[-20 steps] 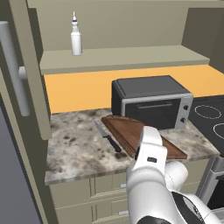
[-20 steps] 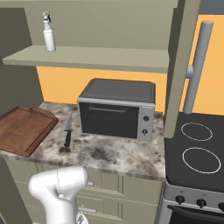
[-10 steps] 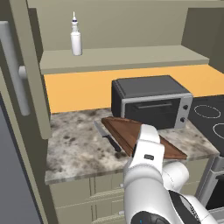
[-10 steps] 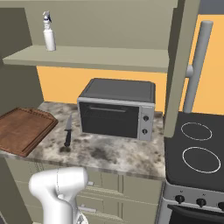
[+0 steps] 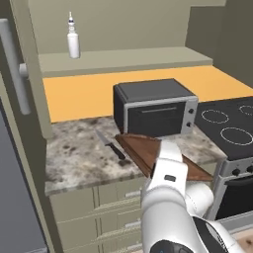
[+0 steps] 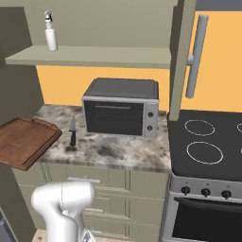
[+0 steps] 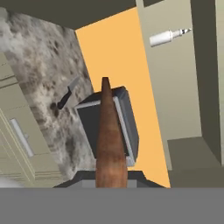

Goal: Move the cutting board and knife to the sink. Then move spray from the cabinet to the counter.

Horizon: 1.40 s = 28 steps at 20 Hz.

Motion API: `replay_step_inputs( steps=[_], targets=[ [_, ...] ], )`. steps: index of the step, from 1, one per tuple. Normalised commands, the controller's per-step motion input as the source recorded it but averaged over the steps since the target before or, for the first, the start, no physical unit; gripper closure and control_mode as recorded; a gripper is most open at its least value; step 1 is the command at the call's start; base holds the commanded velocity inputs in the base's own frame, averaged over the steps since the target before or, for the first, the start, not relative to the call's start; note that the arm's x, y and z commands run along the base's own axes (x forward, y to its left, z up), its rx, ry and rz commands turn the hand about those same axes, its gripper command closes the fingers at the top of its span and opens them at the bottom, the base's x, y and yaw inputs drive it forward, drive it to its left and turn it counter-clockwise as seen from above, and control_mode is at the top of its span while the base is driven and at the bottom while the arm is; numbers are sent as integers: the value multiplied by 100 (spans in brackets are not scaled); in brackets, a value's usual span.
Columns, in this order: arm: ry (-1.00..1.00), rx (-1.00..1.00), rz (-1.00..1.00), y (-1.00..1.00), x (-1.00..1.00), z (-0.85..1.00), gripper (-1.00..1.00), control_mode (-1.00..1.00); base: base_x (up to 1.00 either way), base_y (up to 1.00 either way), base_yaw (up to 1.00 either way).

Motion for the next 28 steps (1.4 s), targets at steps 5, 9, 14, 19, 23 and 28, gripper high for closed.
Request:
replay_step_inputs(
  steps=[5,9,14,19,23,28],
  targets=[
    [0,0,0,0,0,0,100,100,-33,0,-41],
    [0,0,0,0,0,0,100,100,-11,4,-62],
    [0,0,0,0,0,0,100,100,0,10,-76],
    [0,0,0,0,0,0,100,100,0,8,-79],
    [0,0,0,0,0,0,100,100,0,2,-72],
    [0,0,0,0,0,0,100,100,1,-1,-67]
  ],
)
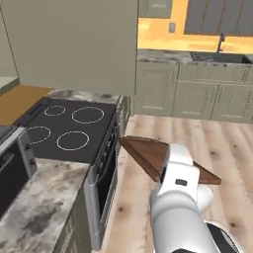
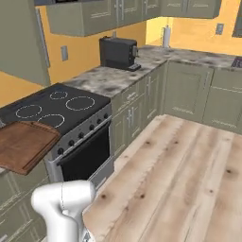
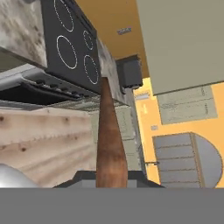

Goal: Move the cutting board and knife to the sink. Then move spray from the cabinet to the counter.

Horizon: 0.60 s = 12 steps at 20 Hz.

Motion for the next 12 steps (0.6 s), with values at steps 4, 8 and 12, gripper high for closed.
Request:
replay_step_inputs(
  steps=[4,8,12],
  targets=[
    [0,0,0,0,0,0,100,100,3,-12,-65],
    [0,0,0,0,0,0,100,100,9,-41,-44],
    [0,0,0,0,0,0,100,100,23,-60,-20]
  ],
)
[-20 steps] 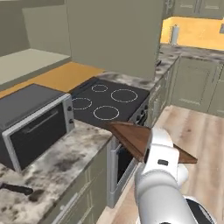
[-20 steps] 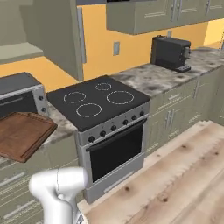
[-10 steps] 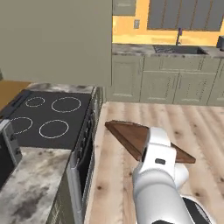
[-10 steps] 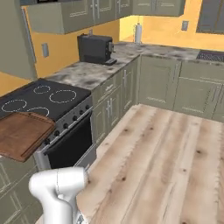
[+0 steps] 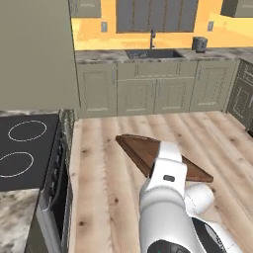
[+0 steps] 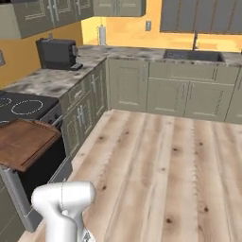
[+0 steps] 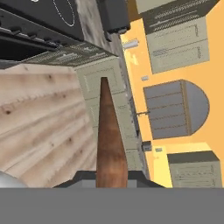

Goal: Move the cutting board and knife to the sink. Then move spray from the cabinet to the counter.

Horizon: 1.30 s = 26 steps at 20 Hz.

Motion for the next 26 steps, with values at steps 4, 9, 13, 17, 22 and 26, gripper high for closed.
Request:
replay_step_inputs(
  steps=[4,9,13,17,22,26],
  targets=[
    [0,0,0,0,0,0,100,100,30,-68,-3],
    [0,0,0,0,0,0,100,100,33,-71,0],
    [0,0,0,0,0,0,100,100,38,-70,0],
    [0,0,0,0,0,0,100,100,46,-65,0],
    [0,0,0,0,0,0,100,100,54,-60,0],
    [0,0,0,0,0,0,100,100,62,-55,0]
  ],
)
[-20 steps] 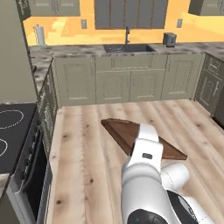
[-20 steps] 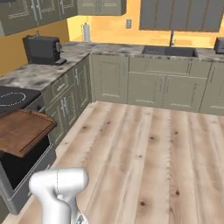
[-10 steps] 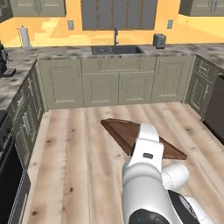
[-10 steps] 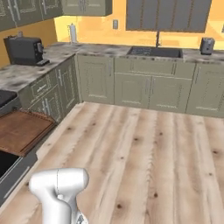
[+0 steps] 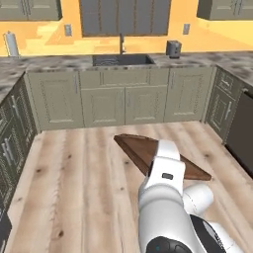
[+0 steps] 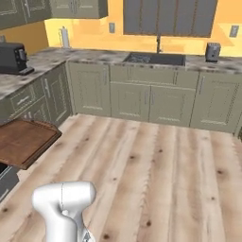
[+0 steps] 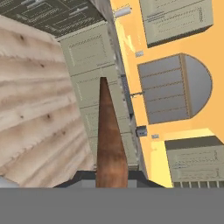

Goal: Move the cutting board and knife to the sink. Then move spray from the cabinet to the counter.

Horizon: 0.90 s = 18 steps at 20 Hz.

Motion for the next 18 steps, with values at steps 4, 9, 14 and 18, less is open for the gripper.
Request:
replay_step_inputs(
  steps=[4,9,14,18],
  targets=[
    [0,0,0,0,0,0,100,100,67,-53,0],
    [0,0,0,0,0,0,100,100,75,-48,1],
    [0,0,0,0,0,0,100,100,82,-41,5],
    [0,0,0,0,0,0,100,100,88,-34,6]
  ],
)
